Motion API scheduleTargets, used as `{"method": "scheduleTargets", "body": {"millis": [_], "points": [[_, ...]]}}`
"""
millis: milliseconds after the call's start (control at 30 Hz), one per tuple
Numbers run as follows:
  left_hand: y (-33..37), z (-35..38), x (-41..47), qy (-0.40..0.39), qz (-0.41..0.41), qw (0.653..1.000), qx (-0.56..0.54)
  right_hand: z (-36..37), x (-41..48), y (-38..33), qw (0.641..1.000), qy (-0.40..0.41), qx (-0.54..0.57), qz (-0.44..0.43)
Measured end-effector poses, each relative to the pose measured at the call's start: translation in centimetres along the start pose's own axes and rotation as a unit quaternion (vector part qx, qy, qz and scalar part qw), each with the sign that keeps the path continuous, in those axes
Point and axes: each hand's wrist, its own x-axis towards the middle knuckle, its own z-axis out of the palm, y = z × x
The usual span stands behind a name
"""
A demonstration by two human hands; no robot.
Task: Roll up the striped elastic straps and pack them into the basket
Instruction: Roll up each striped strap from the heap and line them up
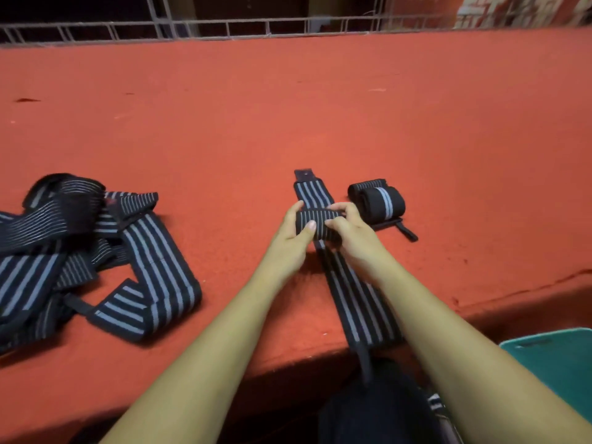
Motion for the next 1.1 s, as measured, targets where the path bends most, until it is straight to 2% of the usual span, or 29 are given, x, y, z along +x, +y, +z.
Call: {"method": "scheduleTargets", "body": {"millis": [133, 267, 367, 533, 700, 867, 967, 1100], "points": [[0.5, 4.1, 1.1, -0.033, 0.009, 0.998, 0.043, -5.3, -0.1, 0.2, 0.998, 0.063, -0.002, 0.009], [-0.9, 8.1, 3.1, -0.042, -0.004, 0.998, 0.044, -9.6, -0.2, 1.7, 0.989, 0.109, -0.089, -0.033], [0.4, 10.2, 3.6, -0.042, 0.016, 0.994, 0.104, -12.3, -0.2, 3.1, 0.98, 0.147, -0.129, -0.037], [0.3, 12.4, 4.8, 0.002, 0.033, 0.986, 0.163, -13.6, 1.2, 4.2, 0.959, 0.198, -0.199, -0.034], [-0.2, 13.7, 5.0, -0.005, 0.022, 0.975, 0.222, -13.4, 2.2, 5.4, 0.919, 0.241, -0.31, -0.031], [0.8, 11.0, 5.1, -0.008, 0.04, 0.975, 0.22, -13.4, 1.3, 4.4, 0.901, 0.249, -0.356, -0.002], [1.2, 6.3, 4.8, -0.004, 0.059, 0.971, 0.232, -12.5, 0.9, 2.5, 0.906, 0.236, -0.351, -0.012], [1.0, -1.8, 3.7, 0.044, 0.061, 0.963, 0.258, -7.4, 0.7, -0.3, 0.923, 0.19, -0.331, -0.048]]}}
